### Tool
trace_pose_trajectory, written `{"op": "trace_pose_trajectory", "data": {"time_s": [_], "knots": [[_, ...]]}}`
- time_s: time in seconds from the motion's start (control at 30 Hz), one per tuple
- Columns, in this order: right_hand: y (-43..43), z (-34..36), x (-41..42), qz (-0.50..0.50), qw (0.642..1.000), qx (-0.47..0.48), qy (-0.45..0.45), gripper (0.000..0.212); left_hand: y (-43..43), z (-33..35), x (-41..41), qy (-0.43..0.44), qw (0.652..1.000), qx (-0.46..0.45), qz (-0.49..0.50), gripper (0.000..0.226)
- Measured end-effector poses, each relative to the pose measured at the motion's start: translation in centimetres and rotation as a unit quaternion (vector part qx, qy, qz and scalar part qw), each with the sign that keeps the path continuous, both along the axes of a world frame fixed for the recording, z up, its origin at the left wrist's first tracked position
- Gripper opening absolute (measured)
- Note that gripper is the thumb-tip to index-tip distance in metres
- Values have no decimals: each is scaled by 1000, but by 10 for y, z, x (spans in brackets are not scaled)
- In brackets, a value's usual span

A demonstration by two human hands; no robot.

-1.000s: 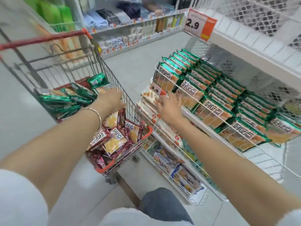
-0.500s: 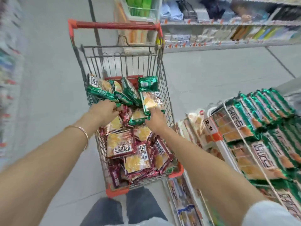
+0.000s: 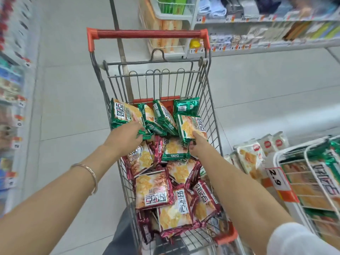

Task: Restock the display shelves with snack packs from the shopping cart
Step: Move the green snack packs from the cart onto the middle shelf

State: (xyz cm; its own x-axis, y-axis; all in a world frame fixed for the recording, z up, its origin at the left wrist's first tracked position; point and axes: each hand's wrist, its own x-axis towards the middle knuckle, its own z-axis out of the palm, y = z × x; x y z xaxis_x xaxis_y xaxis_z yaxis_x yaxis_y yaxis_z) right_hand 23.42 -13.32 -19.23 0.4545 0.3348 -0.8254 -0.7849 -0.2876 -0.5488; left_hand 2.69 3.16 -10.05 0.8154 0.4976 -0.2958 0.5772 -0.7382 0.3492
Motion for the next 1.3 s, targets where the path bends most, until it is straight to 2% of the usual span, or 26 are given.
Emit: {"op": "trace_pose_trajectory", "data": {"time_s": [0.07, 0.1, 0.17, 0.2, 0.3, 0.33, 0.37, 0.4, 0.43, 0.47, 0.5, 0.53, 0.57, 0.63, 0.67, 0.7, 0.8, 0.87, 0.9, 0.97, 1.03, 1.1, 1.13, 1.23, 1.3], "knots": [[-3, 1, 4, -132, 989, 23, 66, 11, 8, 8, 16, -77, 995, -51, 39, 28], [-2, 9, 2, -134, 986, 31, 93, 20, 13, 13, 25, -123, 986, -79, 77, 26], [3, 36, -1, -61, 991, 88, 83, 35, 23, 27, 43, -186, 954, -161, 168, 32], [8, 49, -1, -5, 991, 111, 69, 37, 30, 33, 52, -185, 931, -232, 211, 44], [24, 75, 4, 179, 974, 134, 26, 46, 50, 43, 64, -88, 846, -476, 223, 82], [32, 80, 7, 205, 965, 159, 27, 52, 57, 43, 63, -76, 824, -513, 226, 96], [41, 84, 9, 199, 962, 183, 28, 59, 65, 41, 61, -84, 816, -516, 247, 113], [50, 78, 12, 176, 963, 202, 25, 61, 72, 39, 58, -111, 806, -512, 276, 120], [59, 67, 16, 147, 972, 180, -20, 57, 80, 36, 55, -145, 797, -500, 306, 110], [69, 54, 19, 132, 980, 99, -110, 50, 87, 34, 51, -185, 788, -484, 334, 88], [76, 42, 19, 163, 962, -30, -219, 52, 94, 30, 45, -217, 778, -466, 360, 63], [81, 28, 16, 228, 917, -137, -297, 63, 101, 28, 39, -238, 770, -454, 381, 45], [87, 15, 8, 304, 871, -194, -333, 78, 108, 24, 32, -255, 763, -446, 392, 34], [95, -14, -11, 425, 786, -236, -382, 101, 118, 19, 21, -273, 755, -443, 399, 30], [96, -23, -19, 440, 762, -239, -411, 99, 120, 18, 17, -276, 750, -447, 402, 33], [97, -27, -23, 418, 757, -242, -440, 89, 123, 15, 14, -278, 749, -444, 406, 37], [99, -11, -24, 286, 774, -235, -513, 44, 126, 11, 11, -307, 752, -417, 409, 38], [101, 21, -26, 182, 793, -193, -548, 51, 122, 12, 17, -321, 755, -398, 410, 44], [102, 41, -28, 149, 786, -172, -575, 51, 116, 15, 22, -320, 761, -390, 408, 47], [105, 82, -35, 131, 745, -148, -637, 41, 99, 19, 37, -305, 785, -366, 396, 56], [111, 120, -54, 171, 692, -163, -682, 44, 78, 27, 54, -286, 797, -363, 389, 77], [111, 133, -70, 218, 640, -184, -713, 54, 59, 31, 67, -277, 787, -386, 394, 82], [109, 133, -76, 225, 638, -173, -716, 57, 52, 33, 71, -267, 779, -395, 408, 80], [98, 138, -87, 226, 684, -113, -684, 50, 33, 35, 76, -229, 736, -470, 429, 80], [87, 145, -89, 244, 671, -103, -693, 45, 20, 43, 70, -235, 689, -563, 391, 79]]}}
